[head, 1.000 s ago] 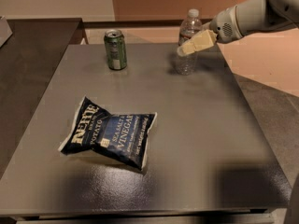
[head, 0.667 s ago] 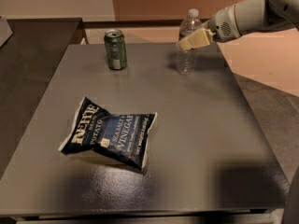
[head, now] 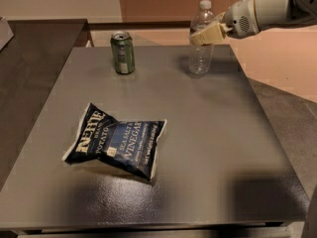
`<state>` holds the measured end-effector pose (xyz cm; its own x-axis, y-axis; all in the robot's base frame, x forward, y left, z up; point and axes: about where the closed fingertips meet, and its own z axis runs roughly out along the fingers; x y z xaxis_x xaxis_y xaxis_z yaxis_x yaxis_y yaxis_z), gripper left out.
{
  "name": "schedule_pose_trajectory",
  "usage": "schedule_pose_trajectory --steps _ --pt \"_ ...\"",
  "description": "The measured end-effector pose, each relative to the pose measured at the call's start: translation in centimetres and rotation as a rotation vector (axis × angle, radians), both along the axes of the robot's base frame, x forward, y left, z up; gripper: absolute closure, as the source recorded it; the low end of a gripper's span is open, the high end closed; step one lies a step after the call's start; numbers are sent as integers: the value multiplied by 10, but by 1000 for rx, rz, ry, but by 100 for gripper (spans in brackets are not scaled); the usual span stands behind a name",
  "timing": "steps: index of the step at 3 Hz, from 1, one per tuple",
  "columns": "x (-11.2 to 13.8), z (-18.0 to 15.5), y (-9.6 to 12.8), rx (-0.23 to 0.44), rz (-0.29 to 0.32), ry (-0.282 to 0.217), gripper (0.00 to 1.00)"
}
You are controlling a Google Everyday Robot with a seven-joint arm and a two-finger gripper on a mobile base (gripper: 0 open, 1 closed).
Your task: Pick water bottle
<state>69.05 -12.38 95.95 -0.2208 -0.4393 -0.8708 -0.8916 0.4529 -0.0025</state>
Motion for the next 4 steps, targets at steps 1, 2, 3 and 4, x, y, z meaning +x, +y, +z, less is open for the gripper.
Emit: schedule_pose_trajectory --steps 1,2,3,4 --pt "-17 35 6 13 45 -50 100" --pt "-39 76 13 13 88 -96 100" --pt "-62 114 19 10 130 -146 100" --pt "-80 142 23 6 167 -190 100"
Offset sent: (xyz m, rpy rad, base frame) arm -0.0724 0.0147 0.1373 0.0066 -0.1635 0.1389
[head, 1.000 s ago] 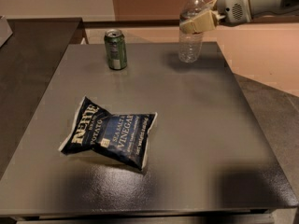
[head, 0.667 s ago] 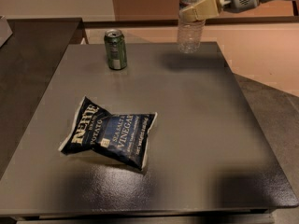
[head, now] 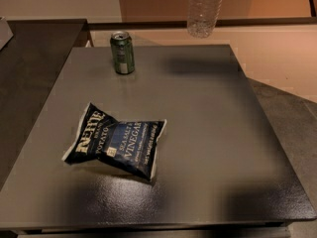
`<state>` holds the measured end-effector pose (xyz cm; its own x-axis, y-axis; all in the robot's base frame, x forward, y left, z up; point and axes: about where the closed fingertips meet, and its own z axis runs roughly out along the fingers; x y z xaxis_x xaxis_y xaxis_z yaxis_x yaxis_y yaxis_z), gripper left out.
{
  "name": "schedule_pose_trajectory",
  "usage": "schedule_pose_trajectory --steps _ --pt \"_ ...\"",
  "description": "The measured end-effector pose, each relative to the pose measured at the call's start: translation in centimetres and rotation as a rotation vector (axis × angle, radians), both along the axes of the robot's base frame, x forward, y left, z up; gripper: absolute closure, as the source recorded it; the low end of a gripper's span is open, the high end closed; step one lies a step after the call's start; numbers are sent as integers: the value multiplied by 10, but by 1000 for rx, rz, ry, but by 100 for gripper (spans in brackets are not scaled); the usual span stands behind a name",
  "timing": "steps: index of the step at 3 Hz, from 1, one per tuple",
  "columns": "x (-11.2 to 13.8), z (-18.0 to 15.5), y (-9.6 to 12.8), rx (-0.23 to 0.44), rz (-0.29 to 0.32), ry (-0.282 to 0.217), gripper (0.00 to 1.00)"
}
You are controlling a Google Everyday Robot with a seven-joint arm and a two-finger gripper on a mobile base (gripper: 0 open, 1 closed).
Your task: Pick water bottle
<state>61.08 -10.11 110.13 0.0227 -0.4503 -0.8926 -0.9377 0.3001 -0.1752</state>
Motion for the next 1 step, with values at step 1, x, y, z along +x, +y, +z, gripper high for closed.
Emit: schedule_pose_trajectory --steps 1 --pt "0 0 0 0 0 0 100"
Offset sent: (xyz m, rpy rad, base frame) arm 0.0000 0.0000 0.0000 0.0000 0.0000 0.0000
